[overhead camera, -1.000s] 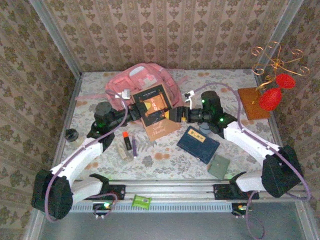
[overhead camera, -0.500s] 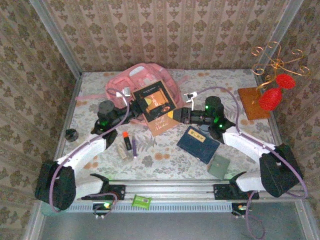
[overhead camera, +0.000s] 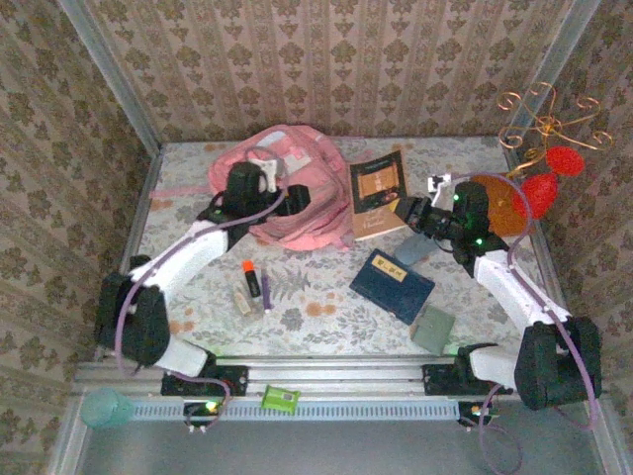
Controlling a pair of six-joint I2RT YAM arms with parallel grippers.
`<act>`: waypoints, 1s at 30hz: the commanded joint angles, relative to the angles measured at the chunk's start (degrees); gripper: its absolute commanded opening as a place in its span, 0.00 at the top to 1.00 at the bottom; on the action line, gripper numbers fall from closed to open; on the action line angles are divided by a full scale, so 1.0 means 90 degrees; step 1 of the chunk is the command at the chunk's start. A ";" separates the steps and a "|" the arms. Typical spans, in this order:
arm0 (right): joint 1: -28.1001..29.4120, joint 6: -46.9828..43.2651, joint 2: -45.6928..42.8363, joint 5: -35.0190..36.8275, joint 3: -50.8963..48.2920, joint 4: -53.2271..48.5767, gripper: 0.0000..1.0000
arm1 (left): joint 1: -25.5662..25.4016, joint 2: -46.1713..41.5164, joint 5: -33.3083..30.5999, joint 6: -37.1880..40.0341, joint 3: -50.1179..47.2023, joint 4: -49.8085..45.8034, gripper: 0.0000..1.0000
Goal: Pack books, pencil case, and school supplies into a backpack
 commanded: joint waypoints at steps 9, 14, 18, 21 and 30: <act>-0.0163 -0.0838 -0.0334 -0.0061 0.0358 -0.0988 1.00 | -0.0777 0.2518 -0.1362 0.3009 0.2275 -0.2775 0.35; -0.0297 -0.0828 -0.0452 -0.0133 0.0212 -0.0995 1.00 | -0.0763 0.2719 -0.1277 0.2898 0.2469 -0.2701 0.54; -0.0295 -0.0802 -0.0525 -0.0199 0.0079 -0.0994 1.00 | -0.0733 0.2916 -0.1091 0.2942 0.2675 -0.2799 0.72; -0.0296 -0.0776 -0.0591 -0.0202 -0.0022 -0.0989 1.00 | -0.0717 0.3004 -0.1045 0.3024 0.2847 -0.2952 0.87; 0.0030 -0.0722 -0.0481 -0.0678 0.0008 -0.1289 1.00 | -0.0290 0.1675 -0.0057 0.3487 0.2936 -0.2794 1.00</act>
